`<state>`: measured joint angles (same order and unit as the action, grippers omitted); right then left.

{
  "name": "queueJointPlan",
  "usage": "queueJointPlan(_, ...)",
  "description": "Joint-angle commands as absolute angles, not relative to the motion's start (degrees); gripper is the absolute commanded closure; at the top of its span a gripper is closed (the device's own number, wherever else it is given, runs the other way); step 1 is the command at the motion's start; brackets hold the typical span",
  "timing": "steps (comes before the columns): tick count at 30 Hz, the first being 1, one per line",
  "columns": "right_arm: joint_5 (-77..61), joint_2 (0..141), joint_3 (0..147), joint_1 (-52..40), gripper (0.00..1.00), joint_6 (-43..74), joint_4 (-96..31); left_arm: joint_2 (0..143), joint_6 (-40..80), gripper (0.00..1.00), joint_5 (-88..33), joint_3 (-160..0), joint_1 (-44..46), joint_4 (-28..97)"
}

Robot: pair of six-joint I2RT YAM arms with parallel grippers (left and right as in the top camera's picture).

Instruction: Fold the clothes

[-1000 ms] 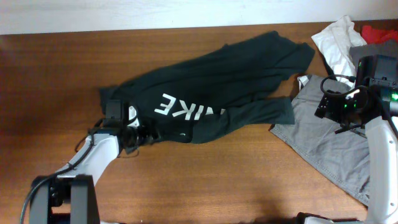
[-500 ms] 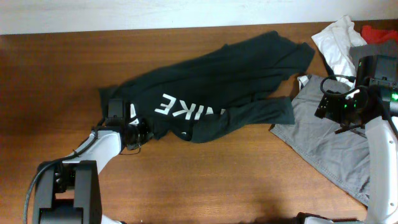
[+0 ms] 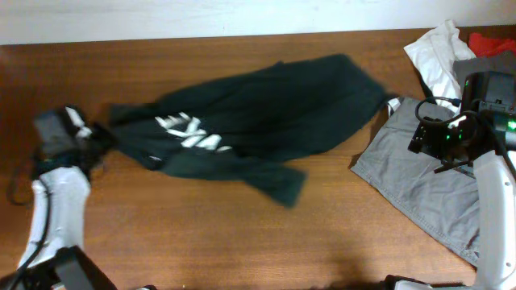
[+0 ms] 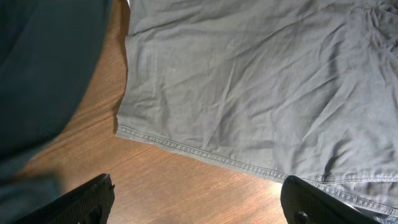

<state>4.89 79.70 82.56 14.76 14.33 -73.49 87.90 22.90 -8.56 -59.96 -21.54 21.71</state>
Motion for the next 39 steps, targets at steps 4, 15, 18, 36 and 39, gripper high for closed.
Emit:
queueJointPlan(4, 4.97, 79.55, 83.15, 15.07, 0.10, 13.96, -73.52, 86.78, 21.54, 0.01, -18.39, -62.19, -22.22, 27.88)
queueJointPlan(15, 4.95, 79.59, 83.15, 15.07, 0.10, 13.96, -73.54, 86.94, 21.52, 0.01, -18.68, -61.93, -7.18, 42.59)
queueJointPlan(18, 4.95, 79.66, 83.15, 15.07, 0.10, 13.93, -73.63, 87.74, 21.89, 0.01, -17.08, -61.93, -1.45, 42.26)
queueJointPlan(36, 4.69, 79.88, 83.15, 15.07, 0.10, 13.93, -73.78, 104.27, 39.09, 0.02, -11.94, -61.93, 13.50, 30.98)
queueJointPlan(39, 4.71, 79.88, 83.15, 15.07, 0.10, 13.93, -73.76, 105.08, 39.51, 0.09, -9.76, -61.93, 13.52, 29.87)
